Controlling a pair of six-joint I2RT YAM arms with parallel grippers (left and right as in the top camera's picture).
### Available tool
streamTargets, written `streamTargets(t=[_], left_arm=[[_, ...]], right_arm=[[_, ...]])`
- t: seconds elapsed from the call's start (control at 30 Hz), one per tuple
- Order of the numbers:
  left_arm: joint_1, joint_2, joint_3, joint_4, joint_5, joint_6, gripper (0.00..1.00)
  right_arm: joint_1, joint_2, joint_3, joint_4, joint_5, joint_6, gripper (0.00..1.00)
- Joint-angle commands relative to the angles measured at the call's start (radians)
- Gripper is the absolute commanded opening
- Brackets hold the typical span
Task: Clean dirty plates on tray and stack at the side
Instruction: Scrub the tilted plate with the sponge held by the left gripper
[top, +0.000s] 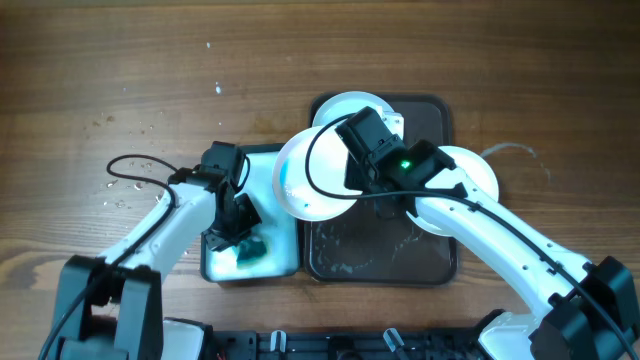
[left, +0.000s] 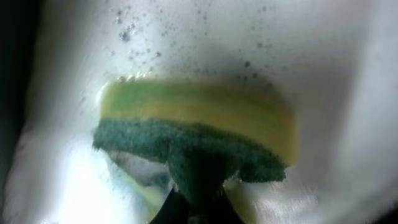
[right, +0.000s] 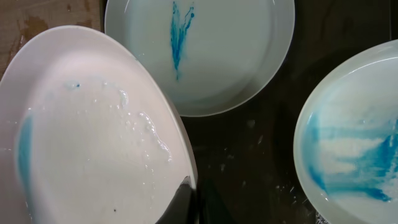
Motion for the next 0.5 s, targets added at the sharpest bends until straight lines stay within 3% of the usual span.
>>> streamTargets(t=[0.0,0.17,0.23,0.37,0.47], left_arm=[[0.003,-0.138,0.094,-0.100,0.060,0.084,0.04],[-0.008,-0.286,0.262,-0.183,0.064,0.142,0.04],[-0.013,-0.312,0.266,-0.169,0.064,0.142,0.04],[-0.013,-0.299,0.264,-0.173,0.064,0.143,0.04],[-0.012,-0.278,0.264,-0.172,0.069,0.185,0.04]], right_arm=[[0.001,0.000,0.004,0.010,0.010,-0.002,0.04],[0.053,0.008,0.001,0.069,-0.022,-0.171,0.04],[0.071,0.021,-0.005,0.077,-0.007,-0.173,0.04],[0.105,0.093,-0.016,0.113,-0.003,-0.343,0.04],[0.109,0.172,-0.016,0.114,0.003,-0.343,0.04]])
